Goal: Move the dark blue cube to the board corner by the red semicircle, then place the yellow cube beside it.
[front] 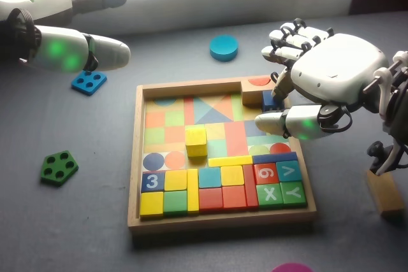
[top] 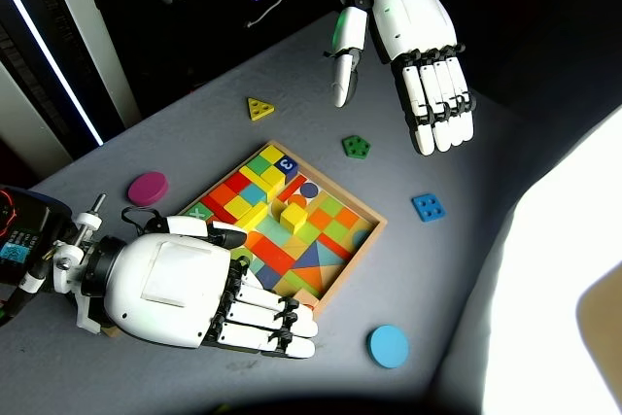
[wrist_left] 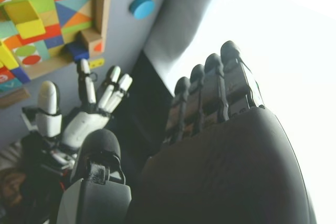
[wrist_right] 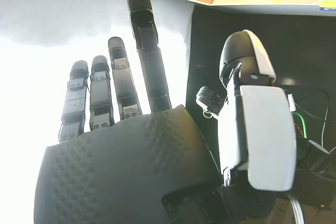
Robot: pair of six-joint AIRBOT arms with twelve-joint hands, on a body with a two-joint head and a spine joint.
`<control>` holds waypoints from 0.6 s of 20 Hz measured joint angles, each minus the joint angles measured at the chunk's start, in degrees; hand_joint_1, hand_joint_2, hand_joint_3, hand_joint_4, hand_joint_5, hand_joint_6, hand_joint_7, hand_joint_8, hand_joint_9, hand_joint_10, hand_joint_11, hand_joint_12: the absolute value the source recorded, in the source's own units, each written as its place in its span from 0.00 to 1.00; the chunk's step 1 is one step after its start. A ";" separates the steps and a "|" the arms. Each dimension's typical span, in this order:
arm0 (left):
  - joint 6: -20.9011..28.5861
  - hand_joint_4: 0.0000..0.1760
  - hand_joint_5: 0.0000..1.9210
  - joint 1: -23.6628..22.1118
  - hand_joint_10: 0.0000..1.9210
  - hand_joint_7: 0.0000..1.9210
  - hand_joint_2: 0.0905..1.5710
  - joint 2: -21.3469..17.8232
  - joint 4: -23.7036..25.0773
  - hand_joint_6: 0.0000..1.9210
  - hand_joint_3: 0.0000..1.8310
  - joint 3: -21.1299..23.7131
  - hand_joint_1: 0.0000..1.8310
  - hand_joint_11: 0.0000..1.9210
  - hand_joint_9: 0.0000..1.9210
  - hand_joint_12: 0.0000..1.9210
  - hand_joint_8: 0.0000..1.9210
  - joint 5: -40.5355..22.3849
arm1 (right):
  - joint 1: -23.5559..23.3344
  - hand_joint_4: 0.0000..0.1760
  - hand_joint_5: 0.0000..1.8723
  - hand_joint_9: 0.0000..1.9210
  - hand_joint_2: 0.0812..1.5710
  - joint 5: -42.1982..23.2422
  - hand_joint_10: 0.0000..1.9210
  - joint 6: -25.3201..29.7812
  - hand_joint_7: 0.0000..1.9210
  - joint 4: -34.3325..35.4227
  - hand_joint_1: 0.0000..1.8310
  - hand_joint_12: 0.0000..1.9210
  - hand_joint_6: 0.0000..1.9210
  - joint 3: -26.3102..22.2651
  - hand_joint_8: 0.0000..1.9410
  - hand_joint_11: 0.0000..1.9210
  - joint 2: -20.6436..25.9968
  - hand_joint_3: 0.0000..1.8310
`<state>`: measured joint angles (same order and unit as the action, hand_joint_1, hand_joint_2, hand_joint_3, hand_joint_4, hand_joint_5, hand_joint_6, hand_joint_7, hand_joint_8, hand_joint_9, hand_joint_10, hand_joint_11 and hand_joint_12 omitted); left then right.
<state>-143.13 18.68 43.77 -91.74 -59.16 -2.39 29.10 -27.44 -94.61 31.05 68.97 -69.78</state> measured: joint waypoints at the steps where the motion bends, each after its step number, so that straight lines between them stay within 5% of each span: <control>1: 0.00 0.00 0.02 0.00 0.00 0.02 0.80 0.00 0.00 0.00 0.00 0.00 0.00 0.00 0.03 0.10 0.00 -0.02 | 0.00 0.00 0.50 0.00 0.72 0.02 0.00 0.00 0.08 0.00 0.00 0.00 0.01 0.00 0.00 0.00 0.00 0.00; 12: 0.00 0.00 0.03 0.00 0.00 0.03 0.80 -0.02 0.00 0.00 0.00 0.37 0.00 0.00 0.02 0.12 0.00 -0.02 | -4.15 0.00 0.50 0.00 0.72 2.73 0.00 -0.59 0.10 0.90 0.00 0.00 0.01 0.44 0.00 0.00 0.31 0.00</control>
<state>-143.13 18.68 43.75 -91.74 -58.78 -2.42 24.95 -24.71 -95.20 31.94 69.41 -69.47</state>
